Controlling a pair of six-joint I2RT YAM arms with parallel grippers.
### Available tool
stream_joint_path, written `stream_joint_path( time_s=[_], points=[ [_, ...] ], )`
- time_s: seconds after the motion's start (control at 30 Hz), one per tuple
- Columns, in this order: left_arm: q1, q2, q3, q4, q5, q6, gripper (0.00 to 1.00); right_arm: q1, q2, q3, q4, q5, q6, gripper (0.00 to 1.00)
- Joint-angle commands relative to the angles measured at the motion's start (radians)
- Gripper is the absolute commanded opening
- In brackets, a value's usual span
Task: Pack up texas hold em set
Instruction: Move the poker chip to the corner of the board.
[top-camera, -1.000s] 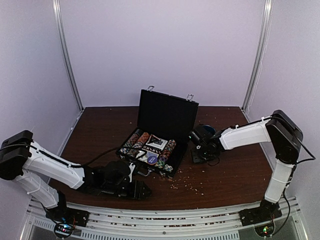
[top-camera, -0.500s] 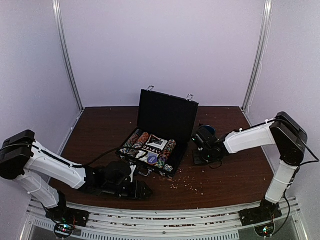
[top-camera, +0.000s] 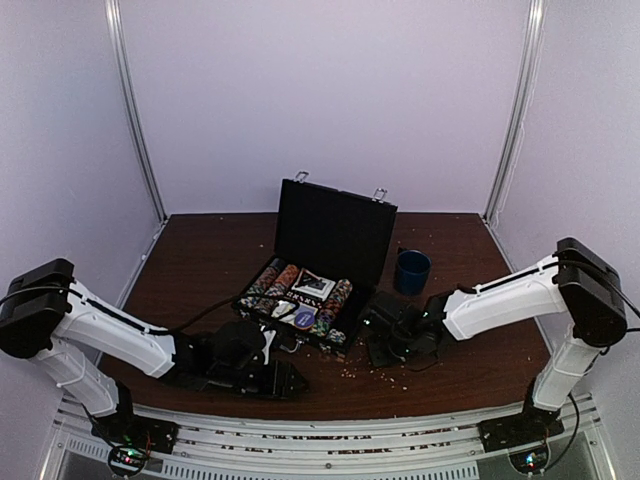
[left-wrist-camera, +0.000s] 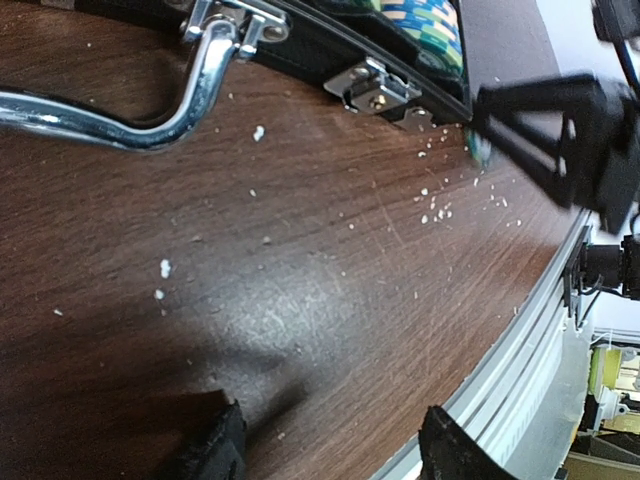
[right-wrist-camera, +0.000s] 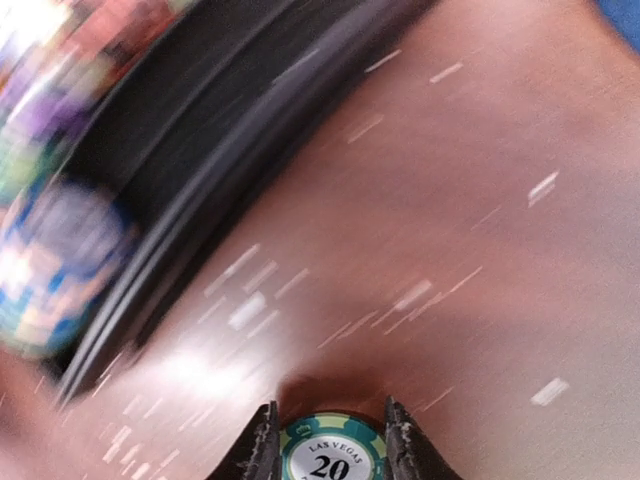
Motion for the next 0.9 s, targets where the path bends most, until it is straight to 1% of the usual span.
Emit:
stream_joint_path(
  time_s=[0.0,0.17,0.3,0.47,0.6,0.73,0.87],
  points=[
    [0.005,0.015,0.013,0.023,0.007,0.015,0.62,0.122,0.023,-0.058,-0.141,-0.165,0.134,0.33],
    [0.005,0.023,0.013,0.034,0.013,0.019,0.62,0.241,0.013,-0.054,-0.123,-0.218,0.243,0.33],
    [0.005,0.035,0.023,0.05,0.025,0.042,0.62,0.294,0.015,-0.038,-0.11,-0.226,0.289,0.33],
    [-0.008,0.083,0.094,0.049,0.056,0.105,0.61,0.293,-0.006,0.011,-0.143,-0.169,0.301,0.34],
    [-0.02,0.147,0.159,0.055,0.089,0.146,0.59,0.291,-0.059,0.011,-0.139,-0.145,0.35,0.39],
    [-0.022,0.227,0.221,0.075,0.128,0.178,0.54,0.286,-0.151,-0.046,-0.096,-0.141,0.399,0.4],
    [-0.036,0.29,0.257,0.105,0.159,0.191,0.47,0.285,-0.238,-0.166,0.034,-0.201,0.495,0.4]
  ],
)
